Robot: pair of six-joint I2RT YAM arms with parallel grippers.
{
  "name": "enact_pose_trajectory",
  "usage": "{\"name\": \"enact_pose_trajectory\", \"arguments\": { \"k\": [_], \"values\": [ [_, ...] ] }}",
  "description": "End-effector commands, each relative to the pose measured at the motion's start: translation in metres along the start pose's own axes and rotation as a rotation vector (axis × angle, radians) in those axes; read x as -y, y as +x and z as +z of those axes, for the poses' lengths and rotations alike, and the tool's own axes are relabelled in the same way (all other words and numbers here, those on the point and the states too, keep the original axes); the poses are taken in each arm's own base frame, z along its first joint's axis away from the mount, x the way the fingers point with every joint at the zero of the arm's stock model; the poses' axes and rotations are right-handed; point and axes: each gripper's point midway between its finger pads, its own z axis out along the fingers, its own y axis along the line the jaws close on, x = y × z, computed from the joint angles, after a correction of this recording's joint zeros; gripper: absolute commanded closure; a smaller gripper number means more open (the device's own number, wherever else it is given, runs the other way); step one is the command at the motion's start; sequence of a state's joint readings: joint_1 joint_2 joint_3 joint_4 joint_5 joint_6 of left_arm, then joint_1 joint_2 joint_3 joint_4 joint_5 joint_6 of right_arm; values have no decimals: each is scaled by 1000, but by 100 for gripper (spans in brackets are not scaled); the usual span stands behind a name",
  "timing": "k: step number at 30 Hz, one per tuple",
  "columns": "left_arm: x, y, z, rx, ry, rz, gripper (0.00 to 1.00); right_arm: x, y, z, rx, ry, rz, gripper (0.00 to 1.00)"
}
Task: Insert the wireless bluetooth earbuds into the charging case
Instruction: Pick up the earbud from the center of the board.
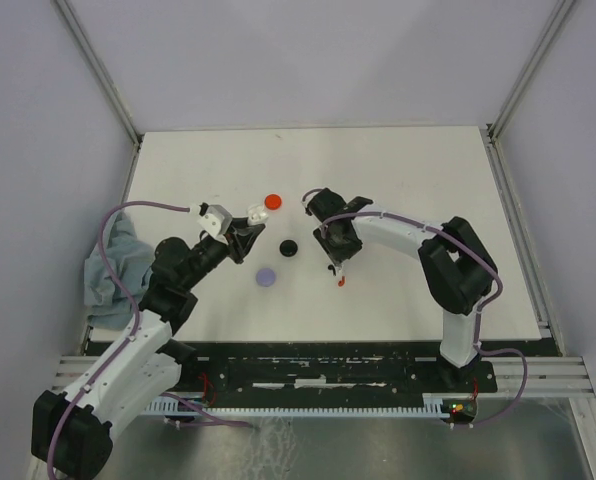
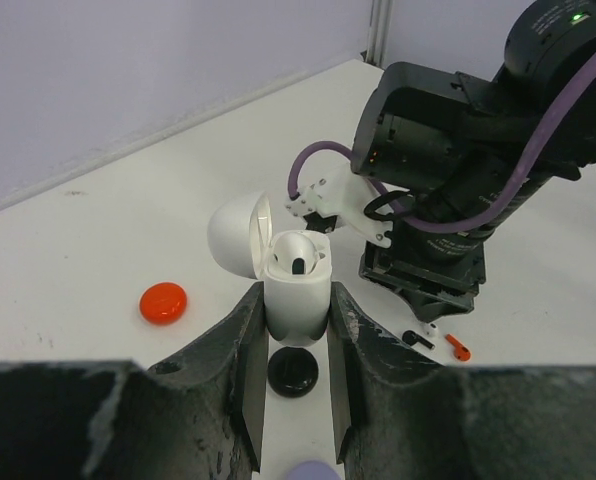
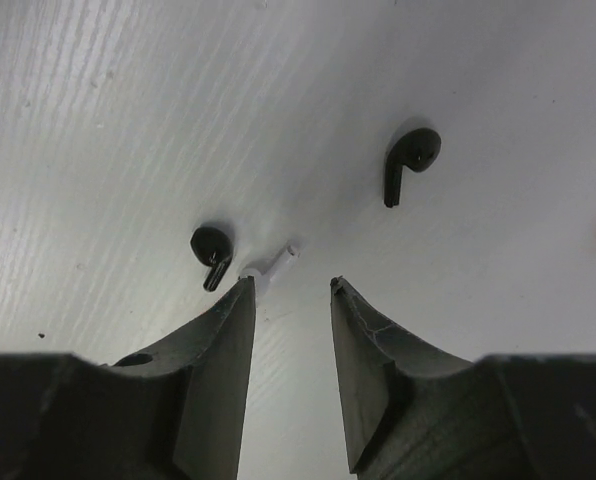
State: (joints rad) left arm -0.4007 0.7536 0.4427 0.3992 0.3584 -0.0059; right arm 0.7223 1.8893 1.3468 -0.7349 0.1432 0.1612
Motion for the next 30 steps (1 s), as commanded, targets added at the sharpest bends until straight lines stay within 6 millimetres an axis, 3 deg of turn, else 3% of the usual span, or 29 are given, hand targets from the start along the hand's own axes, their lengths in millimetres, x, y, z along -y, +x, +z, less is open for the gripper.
{"name": "enact_pose_trajectory", "arguments": {
  "k": [1, 8, 15, 25, 30],
  "values": [
    [2, -15, 3, 59, 25, 45, 97, -2, -27, 10, 57, 10, 43, 56],
    [3, -13, 3, 57, 28, 41, 97, 16, -11, 25, 17, 84, 99, 58],
    [4, -12, 4, 54, 36, 35, 97, 29, 11, 26, -37, 116, 124, 59],
    [7, -13, 5, 60, 52, 31, 97, 25, 36, 8, -89, 71, 123, 60],
    [7, -12, 5, 59, 56, 30, 97, 22, 26, -11, -58, 30, 87, 60]
  ]
}}
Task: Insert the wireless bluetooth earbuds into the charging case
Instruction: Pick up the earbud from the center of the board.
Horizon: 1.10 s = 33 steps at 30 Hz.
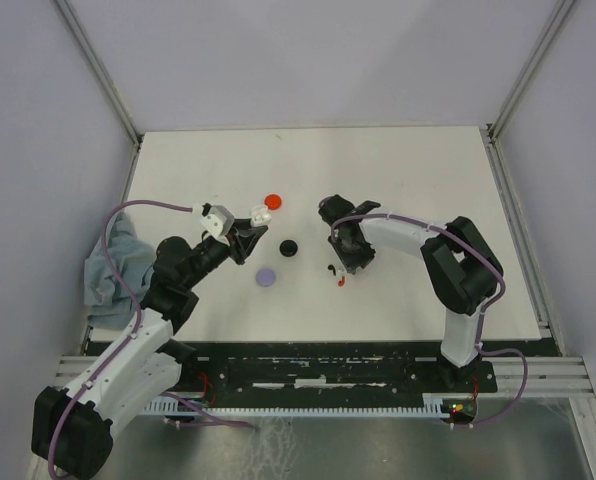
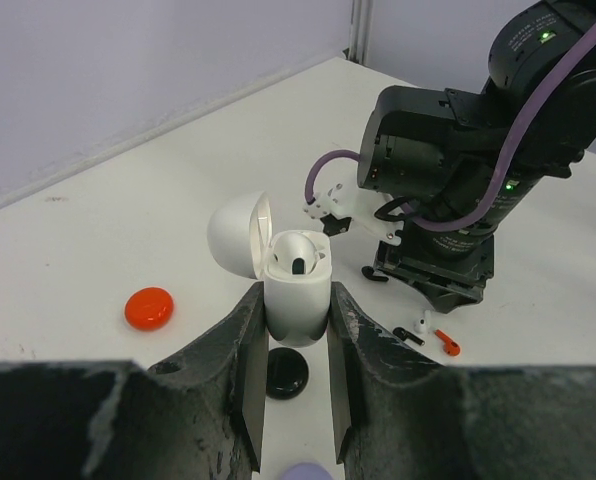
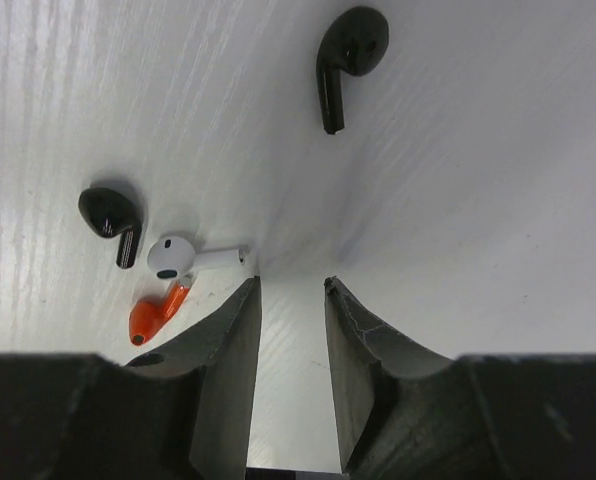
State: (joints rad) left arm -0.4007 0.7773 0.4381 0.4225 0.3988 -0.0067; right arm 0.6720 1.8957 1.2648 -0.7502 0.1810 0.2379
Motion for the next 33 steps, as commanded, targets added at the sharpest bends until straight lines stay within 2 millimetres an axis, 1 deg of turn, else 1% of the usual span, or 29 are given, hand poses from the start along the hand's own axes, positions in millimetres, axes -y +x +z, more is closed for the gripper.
{"name": "enact_pose_trajectory", "arguments": {
  "k": [1, 4, 7, 10, 15, 19, 24, 33],
  "values": [
    [1, -16, 2, 62, 15, 34, 97, -2, -11, -31, 56, -50, -36, 60],
    [1, -16, 2, 61, 16, 35, 97, -12, -22, -43, 84, -110, -112, 60],
    [1, -16, 2, 61, 14, 36, 97, -22, -27, -47, 83, -142, -208, 60],
    [1, -16, 2, 60, 15, 36, 97, -27, -27, -43, 51, -153, -292, 60],
    [1, -15, 3, 57, 16, 38, 97, -31, -29, -40, 28, -155, -402, 61],
    [1, -15, 2, 59, 16, 41, 97, -38, -33, -39, 21, -167, -458, 61],
    [1, -16, 2, 64, 18, 47, 97, -44, -38, -33, 9, -173, -494, 61],
    [2, -17, 2, 66, 24, 48, 97, -46, -30, -16, -52, -170, -526, 62]
  ]
}}
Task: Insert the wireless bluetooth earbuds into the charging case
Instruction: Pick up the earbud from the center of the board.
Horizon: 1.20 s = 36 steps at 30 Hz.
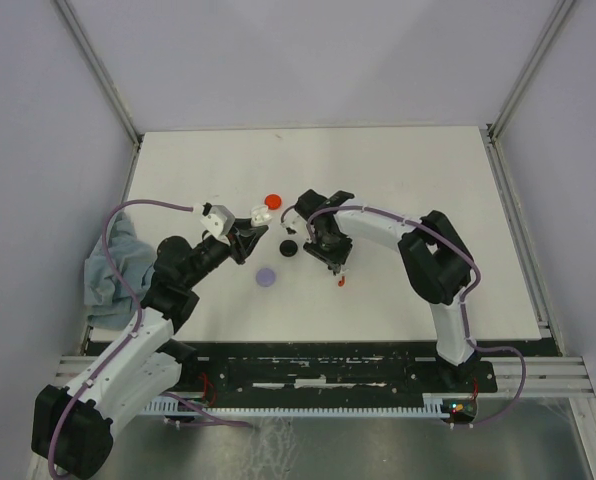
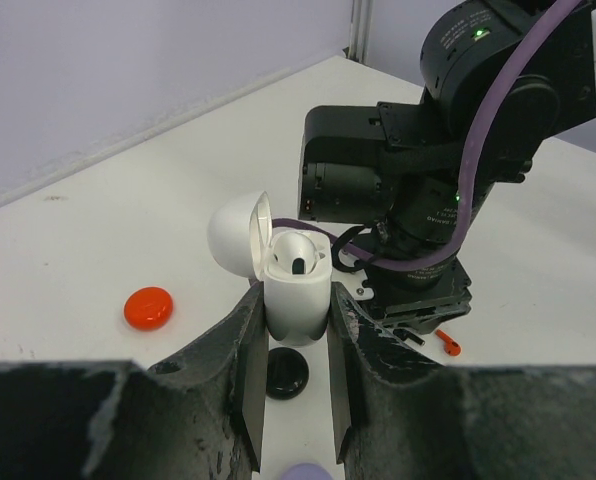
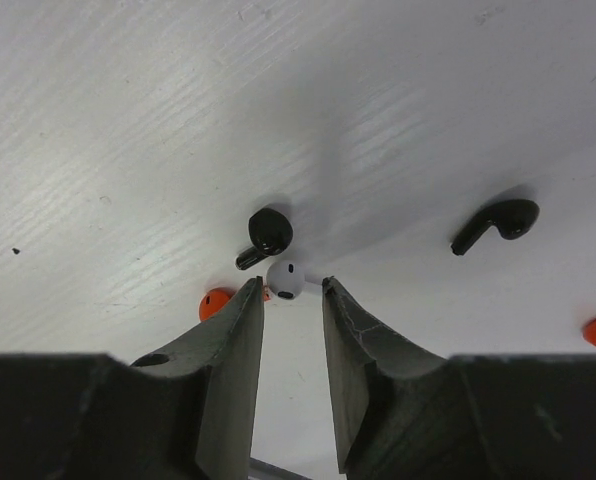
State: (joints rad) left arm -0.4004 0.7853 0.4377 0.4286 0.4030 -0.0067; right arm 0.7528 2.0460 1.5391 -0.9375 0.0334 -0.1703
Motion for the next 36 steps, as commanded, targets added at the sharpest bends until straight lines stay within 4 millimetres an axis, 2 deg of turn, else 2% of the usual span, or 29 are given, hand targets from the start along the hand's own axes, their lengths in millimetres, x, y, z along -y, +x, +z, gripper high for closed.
{"name": "enact_pose_trajectory", "arguments": {
  "k": [1, 14, 21, 24, 27, 30, 36],
  "values": [
    [2, -18, 1, 69, 21, 48, 97, -2, -4, 0, -6, -6, -35, 62],
    [4, -19, 0, 72, 27, 51, 97, 2, 6, 20, -62, 17, -46, 68],
    [5, -19, 0, 74, 31, 52, 97, 6, 7, 16, -48, 44, -33, 80],
    [6, -22, -2, 93, 35, 57, 97, 8, -2, 1, 12, 59, -9, 83],
    [10, -28, -4, 130, 48, 67, 97, 13, -14, -21, 97, 78, 38, 86],
    [14, -31, -6, 155, 72, 81, 97, 17, -25, -46, 186, 94, 98, 89],
    [29, -50, -12, 247, 138, 117, 97, 21, -43, -105, 361, 112, 205, 89]
  ]
}}
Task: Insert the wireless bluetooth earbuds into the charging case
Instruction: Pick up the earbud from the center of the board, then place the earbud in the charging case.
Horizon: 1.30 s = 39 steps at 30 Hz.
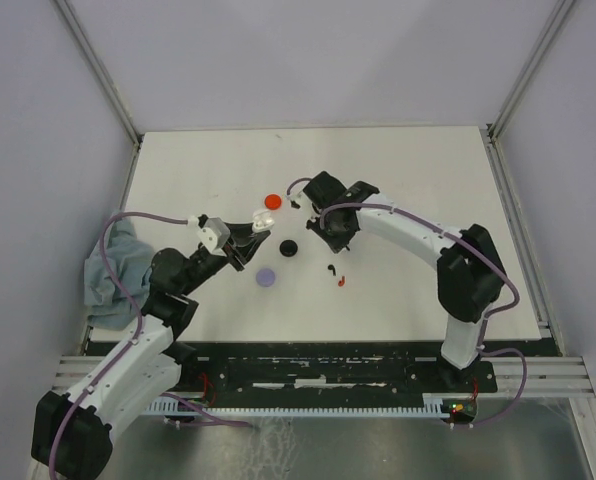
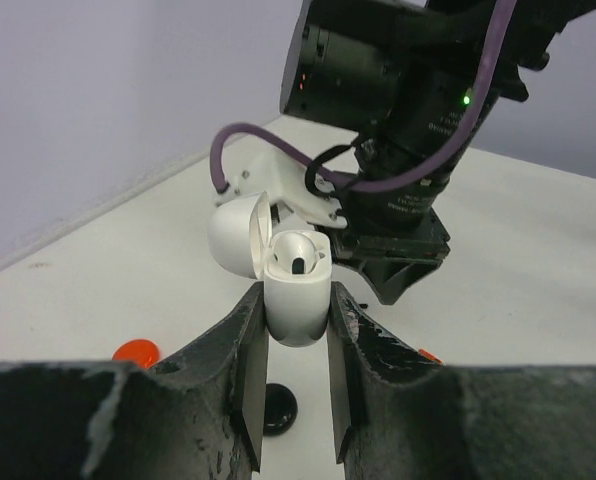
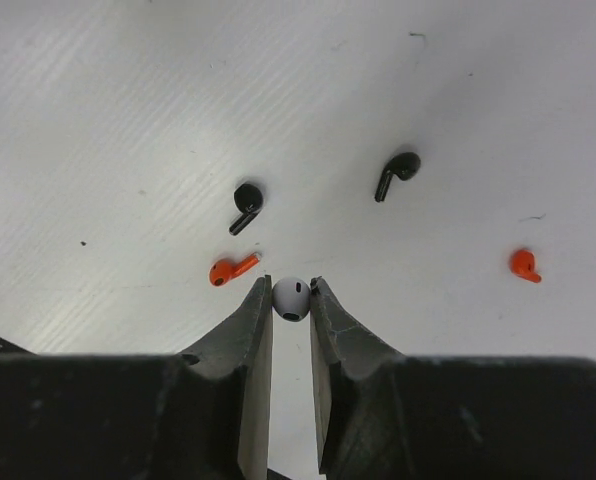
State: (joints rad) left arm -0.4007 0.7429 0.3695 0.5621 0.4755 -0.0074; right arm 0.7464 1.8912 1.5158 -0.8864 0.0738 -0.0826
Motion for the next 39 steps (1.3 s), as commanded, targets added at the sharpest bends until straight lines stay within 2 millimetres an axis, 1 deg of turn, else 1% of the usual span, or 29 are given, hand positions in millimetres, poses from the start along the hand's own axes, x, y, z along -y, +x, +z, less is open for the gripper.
{"name": "enact_pose_trajectory", "arguments": {
  "k": [1, 5, 11, 13, 15, 17, 21, 23, 25, 27, 30, 35, 39],
  "values": [
    [14, -43, -1, 160, 77, 80, 97, 10, -39, -58, 214, 40, 124, 89],
    [20, -55, -4, 215, 101, 100, 97, 13, -57, -96, 346, 38, 195, 90],
    [27, -66, -3, 261, 147, 137, 97, 4, -86, -163, 590, -32, 278, 90],
    [31, -70, -2, 269, 174, 139, 97, -7, -97, -186, 688, -108, 306, 90],
    [35, -73, 0, 270, 207, 144, 97, -18, -105, -213, 795, -188, 327, 90],
    [37, -78, 2, 281, 226, 156, 97, -27, -112, -235, 878, -261, 343, 90],
    [36, -88, 3, 313, 227, 176, 97, -40, -121, -273, 998, -380, 375, 90],
    [35, -92, 4, 324, 223, 176, 97, -48, -124, -288, 1045, -449, 386, 90],
    [34, -97, 4, 347, 215, 170, 97, -58, -127, -303, 1088, -521, 389, 90],
    [34, -103, 4, 372, 211, 159, 97, -65, -129, -311, 1115, -572, 391, 89],
    [35, -107, 5, 392, 218, 133, 97, -73, -131, -318, 1145, -633, 405, 89],
    [32, -111, 6, 406, 201, 108, 97, -86, -133, -337, 1208, -726, 391, 89],
    [28, -110, 7, 407, 181, 92, 97, -91, -134, -342, 1225, -766, 388, 88]
  ]
}}
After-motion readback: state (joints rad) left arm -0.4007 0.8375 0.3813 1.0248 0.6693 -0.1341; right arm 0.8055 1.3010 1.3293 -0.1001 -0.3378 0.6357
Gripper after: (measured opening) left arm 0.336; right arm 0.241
